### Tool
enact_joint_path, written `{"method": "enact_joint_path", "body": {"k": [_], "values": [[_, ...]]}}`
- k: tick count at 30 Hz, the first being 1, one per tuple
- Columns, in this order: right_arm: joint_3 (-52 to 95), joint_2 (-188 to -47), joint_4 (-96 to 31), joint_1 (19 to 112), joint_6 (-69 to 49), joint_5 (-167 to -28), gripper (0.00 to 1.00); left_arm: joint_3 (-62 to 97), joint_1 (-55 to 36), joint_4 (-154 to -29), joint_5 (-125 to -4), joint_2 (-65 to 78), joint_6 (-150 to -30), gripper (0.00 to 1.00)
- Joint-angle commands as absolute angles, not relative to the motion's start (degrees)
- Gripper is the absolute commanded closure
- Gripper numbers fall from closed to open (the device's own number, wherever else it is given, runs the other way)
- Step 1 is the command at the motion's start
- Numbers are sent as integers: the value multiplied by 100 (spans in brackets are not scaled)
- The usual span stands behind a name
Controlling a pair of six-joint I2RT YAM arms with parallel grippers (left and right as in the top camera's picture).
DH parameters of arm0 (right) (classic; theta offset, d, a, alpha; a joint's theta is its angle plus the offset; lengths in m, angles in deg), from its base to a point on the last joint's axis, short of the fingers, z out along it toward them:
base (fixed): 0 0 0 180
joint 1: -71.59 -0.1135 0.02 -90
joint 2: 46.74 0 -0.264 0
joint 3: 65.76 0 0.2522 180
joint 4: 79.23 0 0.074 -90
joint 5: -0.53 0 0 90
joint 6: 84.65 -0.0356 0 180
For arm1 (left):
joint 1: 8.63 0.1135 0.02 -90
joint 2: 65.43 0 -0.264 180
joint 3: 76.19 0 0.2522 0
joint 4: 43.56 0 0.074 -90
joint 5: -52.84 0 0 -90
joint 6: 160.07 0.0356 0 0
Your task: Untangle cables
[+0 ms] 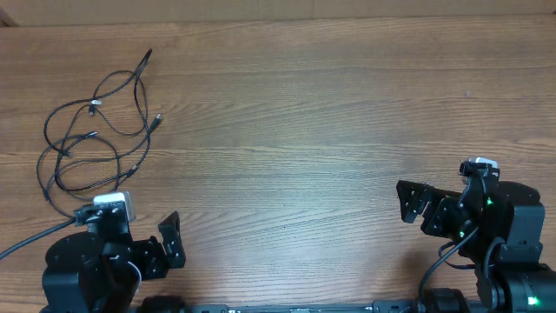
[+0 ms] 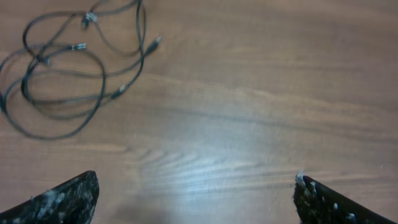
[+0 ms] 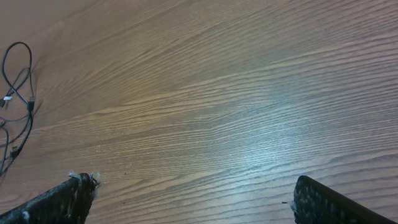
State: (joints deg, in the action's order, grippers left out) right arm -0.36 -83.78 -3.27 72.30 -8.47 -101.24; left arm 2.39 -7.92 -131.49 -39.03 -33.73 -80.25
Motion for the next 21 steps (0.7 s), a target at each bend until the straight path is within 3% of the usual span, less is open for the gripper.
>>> {"method": "enact_joint_path", "body": {"k": [1, 21], "values": [[-52, -8378, -364, 7230, -808, -10109, 0, 169, -829, -13308, -3822, -3432, -8040, 0], [-52, -8334, -388, 7230, -804, -9680, 0, 169, -829, -13512, -3822, -3432, -8040, 0]]}}
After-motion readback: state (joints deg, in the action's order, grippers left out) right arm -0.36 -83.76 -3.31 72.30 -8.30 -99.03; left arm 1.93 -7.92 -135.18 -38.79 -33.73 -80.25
